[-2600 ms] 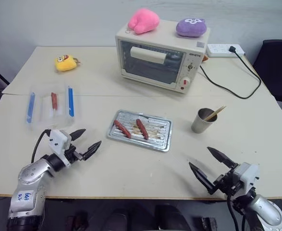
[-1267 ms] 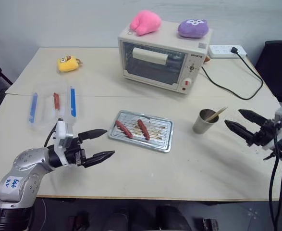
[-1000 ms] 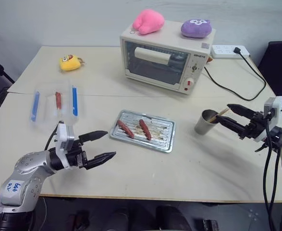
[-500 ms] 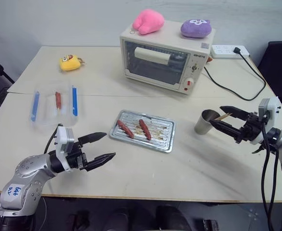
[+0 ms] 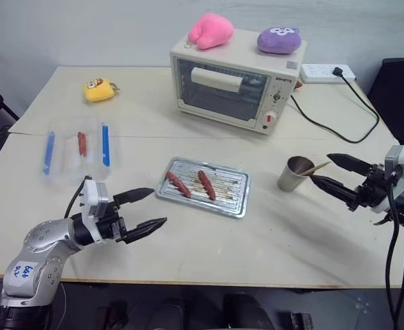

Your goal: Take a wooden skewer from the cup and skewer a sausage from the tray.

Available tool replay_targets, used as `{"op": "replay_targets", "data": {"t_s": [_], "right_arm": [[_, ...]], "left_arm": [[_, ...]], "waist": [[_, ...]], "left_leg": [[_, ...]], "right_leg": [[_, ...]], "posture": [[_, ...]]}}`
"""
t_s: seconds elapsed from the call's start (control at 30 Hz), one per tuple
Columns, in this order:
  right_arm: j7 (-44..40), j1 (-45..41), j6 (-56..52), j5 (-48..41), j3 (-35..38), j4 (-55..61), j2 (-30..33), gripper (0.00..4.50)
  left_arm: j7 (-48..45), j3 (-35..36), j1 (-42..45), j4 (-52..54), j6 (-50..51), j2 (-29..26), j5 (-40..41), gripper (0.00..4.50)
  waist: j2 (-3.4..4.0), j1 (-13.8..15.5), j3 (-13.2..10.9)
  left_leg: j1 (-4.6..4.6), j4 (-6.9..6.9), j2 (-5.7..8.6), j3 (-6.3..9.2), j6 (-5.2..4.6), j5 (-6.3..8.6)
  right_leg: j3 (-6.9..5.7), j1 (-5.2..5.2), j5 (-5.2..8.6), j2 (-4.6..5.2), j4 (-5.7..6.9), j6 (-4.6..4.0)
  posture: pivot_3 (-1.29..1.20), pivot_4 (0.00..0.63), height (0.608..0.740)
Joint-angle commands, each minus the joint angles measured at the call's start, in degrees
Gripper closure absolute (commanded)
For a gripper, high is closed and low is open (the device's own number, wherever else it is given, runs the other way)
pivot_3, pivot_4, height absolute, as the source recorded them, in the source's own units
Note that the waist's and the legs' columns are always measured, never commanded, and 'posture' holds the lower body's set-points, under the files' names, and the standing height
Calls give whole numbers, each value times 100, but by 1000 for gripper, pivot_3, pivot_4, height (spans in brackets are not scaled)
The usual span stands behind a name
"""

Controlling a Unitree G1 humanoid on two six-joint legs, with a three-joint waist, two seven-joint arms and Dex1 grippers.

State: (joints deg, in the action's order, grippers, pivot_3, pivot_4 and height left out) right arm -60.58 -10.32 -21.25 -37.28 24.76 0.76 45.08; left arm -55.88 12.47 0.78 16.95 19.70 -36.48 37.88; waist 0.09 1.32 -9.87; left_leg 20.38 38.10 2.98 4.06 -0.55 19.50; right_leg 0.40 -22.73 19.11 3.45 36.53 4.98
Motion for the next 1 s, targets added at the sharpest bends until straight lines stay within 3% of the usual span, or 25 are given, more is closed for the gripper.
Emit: {"op": "replay_targets", "data": {"t_s": [0.03,0.47,1.0], "right_arm": [[-28,65,30,-132,254,246,117,0],[-213,-175,49,-28,-185,64,42,0],[-273,-545,337,111,-120,-396,107,0]], "left_arm": [[-51,36,25,-16,-117,4,-30,25],[-112,17,103,-130,-138,-24,-67,25],[19,40,-32,-41,-171,11,-70,25]], "waist": [[0,-1,0],[1,-4,-1],[1,-5,-1]], "left_leg": [[0,0,0,0,0,0],[0,-2,0,1,0,0],[0,-3,0,1,0,1]], "right_leg": [[0,0,0,0,0,0],[0,0,0,0,-2,0],[0,0,0,0,-4,0]], "posture": [[0,150,740],[0,150,740],[0,150,740]]}}
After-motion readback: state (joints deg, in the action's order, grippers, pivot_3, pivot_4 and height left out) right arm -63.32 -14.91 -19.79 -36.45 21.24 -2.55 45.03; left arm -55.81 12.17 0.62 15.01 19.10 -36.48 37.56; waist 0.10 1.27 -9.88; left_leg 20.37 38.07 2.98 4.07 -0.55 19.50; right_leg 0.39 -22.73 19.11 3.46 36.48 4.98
